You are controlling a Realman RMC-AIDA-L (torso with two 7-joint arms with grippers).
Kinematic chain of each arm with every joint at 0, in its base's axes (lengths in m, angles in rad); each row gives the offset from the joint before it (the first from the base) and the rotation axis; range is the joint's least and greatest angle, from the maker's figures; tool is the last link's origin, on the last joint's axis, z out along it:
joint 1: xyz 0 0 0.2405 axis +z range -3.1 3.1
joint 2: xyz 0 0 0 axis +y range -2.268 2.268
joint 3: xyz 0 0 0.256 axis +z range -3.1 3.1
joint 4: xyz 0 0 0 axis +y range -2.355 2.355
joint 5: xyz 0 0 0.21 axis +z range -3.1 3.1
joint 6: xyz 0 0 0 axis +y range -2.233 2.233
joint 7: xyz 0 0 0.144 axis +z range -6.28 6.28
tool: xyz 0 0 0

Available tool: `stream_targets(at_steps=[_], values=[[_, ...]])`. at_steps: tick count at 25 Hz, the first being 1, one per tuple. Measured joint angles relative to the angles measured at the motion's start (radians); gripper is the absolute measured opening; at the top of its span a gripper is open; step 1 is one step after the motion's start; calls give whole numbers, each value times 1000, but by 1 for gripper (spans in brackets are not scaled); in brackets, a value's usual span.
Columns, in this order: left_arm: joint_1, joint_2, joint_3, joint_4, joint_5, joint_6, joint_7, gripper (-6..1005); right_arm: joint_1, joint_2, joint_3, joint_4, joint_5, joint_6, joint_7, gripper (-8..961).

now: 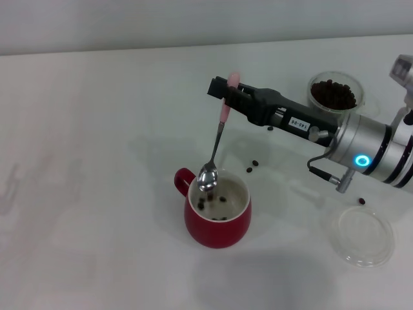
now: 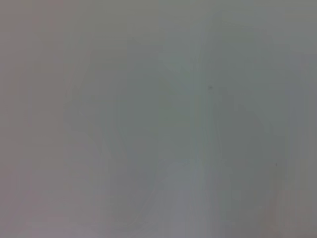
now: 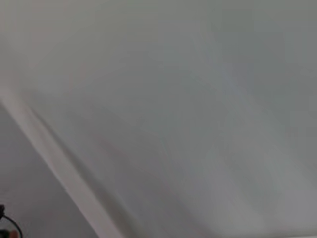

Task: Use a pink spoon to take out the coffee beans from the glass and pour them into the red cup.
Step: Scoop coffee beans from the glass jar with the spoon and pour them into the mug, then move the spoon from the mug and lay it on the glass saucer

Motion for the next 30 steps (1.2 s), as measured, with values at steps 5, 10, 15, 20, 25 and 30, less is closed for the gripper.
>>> stream_targets(at_steps=[5,10,15,20,25,30], values=[[0,0,0,1,0,0,0,579,-6,0,5,-8,-1,12,2,194],[0,0,0,1,-1,0,0,579,-18,-2,8,-5,-1,43,37,194],[0,0,0,1,-6,0,0,580,-58,-10,12,-28,7,69,177,195],[-2,0,0,1,-7,0,0,580,-138,-13,13,-100,8,88,301,196],[-3,0,-3,1,-8,0,0,579,-248,-21,14,-208,16,113,360,197],[-7,0,-3,8,-8,0,0,579,-354,-32,14,-309,22,105,385,197]])
